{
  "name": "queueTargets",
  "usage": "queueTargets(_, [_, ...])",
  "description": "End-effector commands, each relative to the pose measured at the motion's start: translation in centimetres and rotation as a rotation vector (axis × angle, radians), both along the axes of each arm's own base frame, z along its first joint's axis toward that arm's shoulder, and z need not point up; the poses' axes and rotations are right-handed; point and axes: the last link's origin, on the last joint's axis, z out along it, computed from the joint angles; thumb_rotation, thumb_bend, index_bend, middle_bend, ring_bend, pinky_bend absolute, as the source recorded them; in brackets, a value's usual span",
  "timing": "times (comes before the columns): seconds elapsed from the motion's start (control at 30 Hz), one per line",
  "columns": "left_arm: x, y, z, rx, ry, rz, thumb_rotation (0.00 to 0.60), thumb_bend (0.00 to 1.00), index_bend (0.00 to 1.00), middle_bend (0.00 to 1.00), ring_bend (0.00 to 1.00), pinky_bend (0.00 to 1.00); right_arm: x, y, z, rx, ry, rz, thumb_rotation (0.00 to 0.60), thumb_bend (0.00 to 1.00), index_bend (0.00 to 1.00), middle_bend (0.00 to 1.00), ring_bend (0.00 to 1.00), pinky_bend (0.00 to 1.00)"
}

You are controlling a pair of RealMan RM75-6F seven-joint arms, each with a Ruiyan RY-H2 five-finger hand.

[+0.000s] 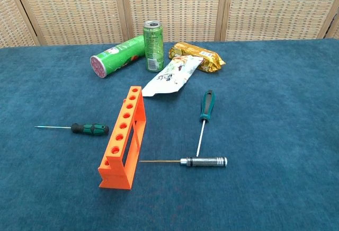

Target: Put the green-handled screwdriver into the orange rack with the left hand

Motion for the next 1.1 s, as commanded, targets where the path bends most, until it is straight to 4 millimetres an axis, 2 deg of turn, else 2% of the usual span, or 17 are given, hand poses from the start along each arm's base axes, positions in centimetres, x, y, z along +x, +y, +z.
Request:
queueTargets(0.03, [-0.01, 0.02, -0.03, -0.001, 0.001, 0.001, 0.600, 0.00, 0.00, 0.00, 0.00, 0.00, 0.00, 0.00, -0.03, 0.002, 0.000, 0.000, 0.600, 0.24, 0.00, 0.00, 0.00, 0.00])
queueTargets(0.93, [0.00, 0.22, -0.15, -0.005, -0.010, -0.009, 0.600, 0.00, 0.00, 0.00, 0.00, 0.00, -0.05, -0.02, 0.26, -0.013, -0.003, -0.002, 0.600, 0.24, 0.00, 0.00, 0.00, 0.00])
queueTargets(1.1, [0.22, 0.40, -0.47, -0.013, -0.020, -0.013, 0.600, 0.04, 0.00, 0.00, 0.00, 0.00, -0.14, 0.00, 0.41, -0.018, -0.004, -0.004, 0.600, 0.23, 0.00, 0.00, 0.00, 0.00])
